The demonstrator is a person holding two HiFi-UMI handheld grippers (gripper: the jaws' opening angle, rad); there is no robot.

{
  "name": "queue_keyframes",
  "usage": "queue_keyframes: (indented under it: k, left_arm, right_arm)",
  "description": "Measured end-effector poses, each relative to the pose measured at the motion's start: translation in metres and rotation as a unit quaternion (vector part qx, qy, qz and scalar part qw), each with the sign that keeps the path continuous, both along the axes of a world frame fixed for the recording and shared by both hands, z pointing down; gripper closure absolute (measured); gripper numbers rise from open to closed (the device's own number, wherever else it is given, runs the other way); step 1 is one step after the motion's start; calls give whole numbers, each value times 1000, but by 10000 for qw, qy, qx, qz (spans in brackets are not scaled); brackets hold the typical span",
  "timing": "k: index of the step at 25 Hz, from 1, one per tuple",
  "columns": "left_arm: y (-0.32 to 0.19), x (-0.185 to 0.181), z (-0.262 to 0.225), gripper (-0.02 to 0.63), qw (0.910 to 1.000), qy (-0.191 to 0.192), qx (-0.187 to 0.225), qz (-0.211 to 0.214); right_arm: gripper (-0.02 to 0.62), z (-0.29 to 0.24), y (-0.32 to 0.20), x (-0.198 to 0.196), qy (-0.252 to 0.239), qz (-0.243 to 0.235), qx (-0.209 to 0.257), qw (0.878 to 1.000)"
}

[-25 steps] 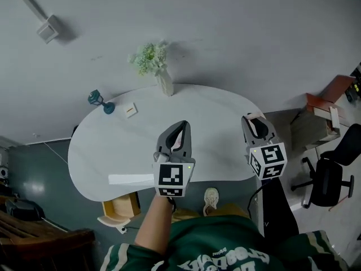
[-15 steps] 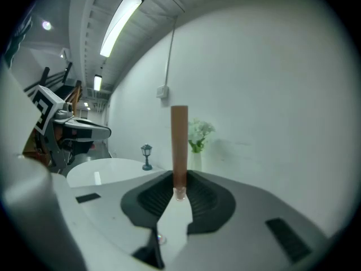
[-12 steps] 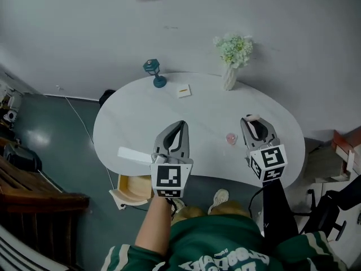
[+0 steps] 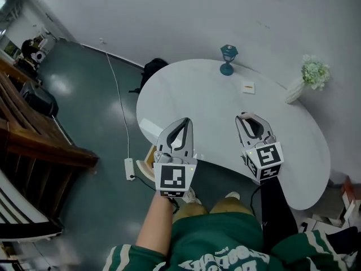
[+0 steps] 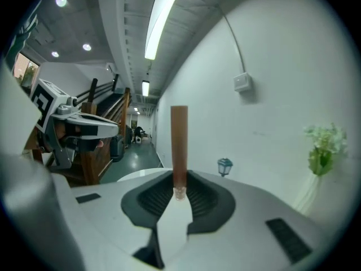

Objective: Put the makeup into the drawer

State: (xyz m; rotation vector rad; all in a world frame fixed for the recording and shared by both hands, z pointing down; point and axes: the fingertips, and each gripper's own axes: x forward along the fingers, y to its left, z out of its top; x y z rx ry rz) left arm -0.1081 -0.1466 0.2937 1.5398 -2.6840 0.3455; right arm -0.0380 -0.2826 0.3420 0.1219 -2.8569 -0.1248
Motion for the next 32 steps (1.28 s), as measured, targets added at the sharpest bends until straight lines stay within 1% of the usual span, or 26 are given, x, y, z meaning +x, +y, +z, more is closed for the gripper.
queue_keyframes:
  k: [5, 7, 12, 16, 20, 24, 26, 29, 32]
  left_arm:
    - [85, -47, 9, 607, 9979, 27, -56, -645]
    - [116, -62, 14, 607, 9965, 70, -40, -829]
    - [182, -90, 32, 606, 9922, 151, -71, -1233]
    - [230, -107, 44, 607, 9878, 207, -119, -1536]
    - [265, -114, 57, 606, 9833, 237, -212, -1790]
    - [283, -115, 67, 607, 9821, 312, -153, -1849]
    - [291, -115, 74, 606, 9812, 355, -144, -1890]
    - [299, -115, 88, 607, 9799, 397, -167, -1949]
    - [305, -115, 106, 607, 9780, 496, -233, -2013]
  right_arm:
    - [521, 9, 82, -63, 18, -684, -74, 9976]
    - [521, 16, 113, -85, 57, -920, -106, 9957]
    - [520, 37, 186, -132, 132, -1452, -209, 9891]
    - [521, 47, 239, -159, 182, -1813, -287, 9828]
    - [520, 58, 277, -171, 322, -2122, -268, 9763]
    - [520, 74, 304, -177, 478, -2419, -199, 9689]
    - [520, 85, 319, -178, 540, -2583, -252, 9642]
    - [520, 110, 341, -175, 663, -2883, -340, 9546]
    - [520, 142, 364, -169, 855, -3207, -394, 9425]
